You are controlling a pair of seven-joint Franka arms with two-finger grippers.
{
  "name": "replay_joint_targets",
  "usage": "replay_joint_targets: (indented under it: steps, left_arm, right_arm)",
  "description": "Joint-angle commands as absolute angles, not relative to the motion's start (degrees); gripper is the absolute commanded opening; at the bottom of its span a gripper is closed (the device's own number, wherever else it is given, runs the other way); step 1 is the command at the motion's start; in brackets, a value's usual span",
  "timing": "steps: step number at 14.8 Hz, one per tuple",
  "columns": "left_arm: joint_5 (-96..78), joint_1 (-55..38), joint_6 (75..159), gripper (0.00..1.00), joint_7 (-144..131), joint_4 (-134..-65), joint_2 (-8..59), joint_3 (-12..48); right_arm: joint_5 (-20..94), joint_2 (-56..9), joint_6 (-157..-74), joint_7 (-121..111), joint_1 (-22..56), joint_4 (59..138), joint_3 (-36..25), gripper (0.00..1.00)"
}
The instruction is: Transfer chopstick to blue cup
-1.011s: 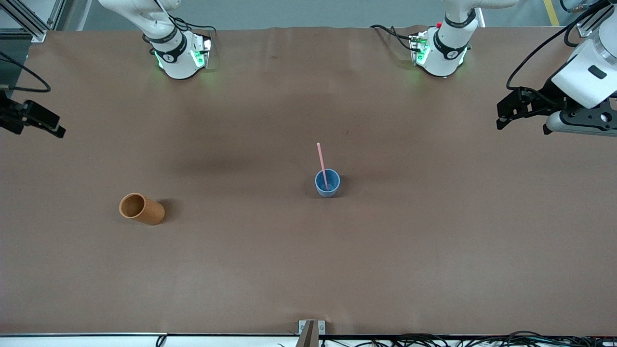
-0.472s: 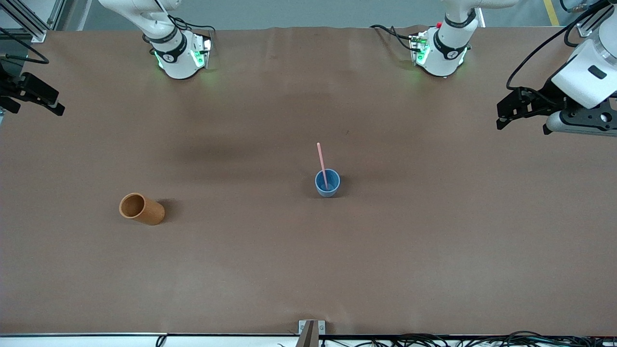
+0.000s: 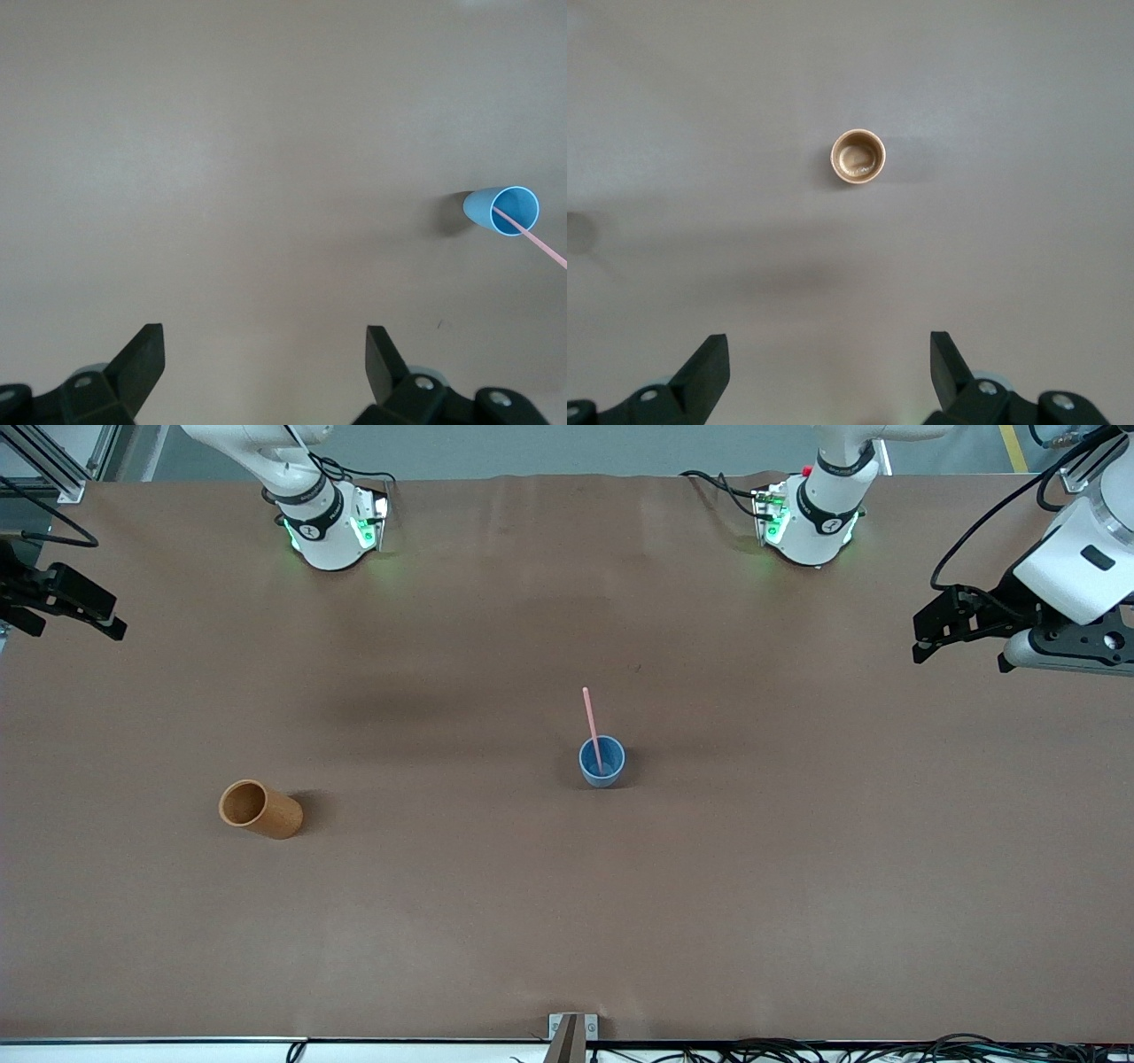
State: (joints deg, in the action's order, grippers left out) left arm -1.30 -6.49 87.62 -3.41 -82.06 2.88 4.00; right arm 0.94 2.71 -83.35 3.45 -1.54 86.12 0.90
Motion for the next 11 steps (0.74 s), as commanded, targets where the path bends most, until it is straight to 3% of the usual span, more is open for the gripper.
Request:
replay_joint_targets:
  steps: [1, 11]
  left_arm:
    - [-2.2, -6.3, 87.4, 1.00, -2.7, -81.1, 3.2, 3.9]
    - [-2.2, -6.3, 87.4, 1.00, -2.6, -81.1, 3.2, 3.9]
  right_arm:
    - [1.0, 2.3, -82.9, 3.0, -1.9, 86.1, 1.5, 1.00]
    - [0.5, 1.8, -83.5, -0.4, -1.8, 86.1, 1.3, 1.00]
